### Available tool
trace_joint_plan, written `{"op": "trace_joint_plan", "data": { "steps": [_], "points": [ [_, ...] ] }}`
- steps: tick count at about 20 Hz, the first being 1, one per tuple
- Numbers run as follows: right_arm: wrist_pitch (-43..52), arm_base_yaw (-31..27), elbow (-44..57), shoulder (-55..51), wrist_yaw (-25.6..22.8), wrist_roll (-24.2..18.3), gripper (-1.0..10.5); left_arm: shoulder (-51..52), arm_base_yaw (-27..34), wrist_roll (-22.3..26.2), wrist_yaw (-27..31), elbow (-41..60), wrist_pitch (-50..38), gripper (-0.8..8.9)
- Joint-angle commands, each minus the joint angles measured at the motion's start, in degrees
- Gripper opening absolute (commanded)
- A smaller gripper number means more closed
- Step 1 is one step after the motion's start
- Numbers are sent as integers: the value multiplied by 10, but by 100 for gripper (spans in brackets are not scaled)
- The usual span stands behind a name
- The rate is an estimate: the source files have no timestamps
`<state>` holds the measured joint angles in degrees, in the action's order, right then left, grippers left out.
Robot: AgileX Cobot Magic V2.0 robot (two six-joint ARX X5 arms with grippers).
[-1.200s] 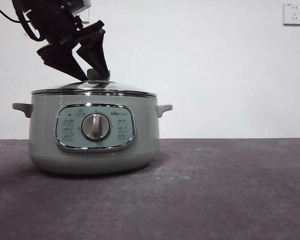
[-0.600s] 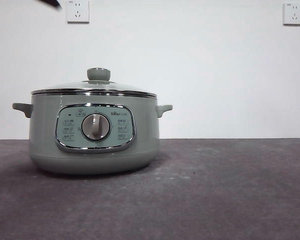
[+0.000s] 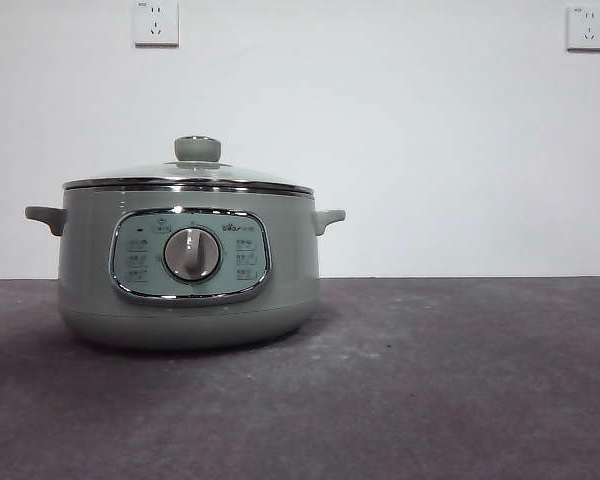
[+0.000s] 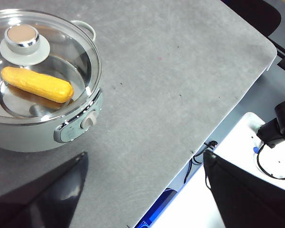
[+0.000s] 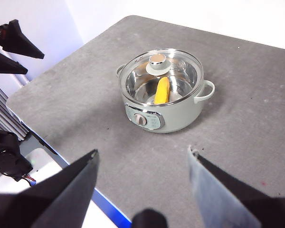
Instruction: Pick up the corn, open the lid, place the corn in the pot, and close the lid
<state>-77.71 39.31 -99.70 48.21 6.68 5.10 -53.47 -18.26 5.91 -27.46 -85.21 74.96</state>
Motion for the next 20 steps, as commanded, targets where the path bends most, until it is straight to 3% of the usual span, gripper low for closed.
{"op": "trace_joint_plan", "data": {
  "steps": [1,3,6,10,18,20],
  "points": [
    [-14,0,4,0,2,-4,314,-1,0,-4,-2,-1,0,407],
    [-14,0,4,0,2,-4,309,-5,0,-6,-2,-1,1,382],
    [-14,0,4,0,2,-10,-7,-5,0,-2,-2,-1,1,-24],
    [-14,0,4,0,-5,-10,-3,-5,0,3,-2,-1,0,-5],
    [-14,0,4,0,-71,-9,1,-20,0,2,0,-1,0,-4],
    [-14,0,4,0,-78,-9,1,-23,0,-20,0,-1,0,-4]
  ]
}}
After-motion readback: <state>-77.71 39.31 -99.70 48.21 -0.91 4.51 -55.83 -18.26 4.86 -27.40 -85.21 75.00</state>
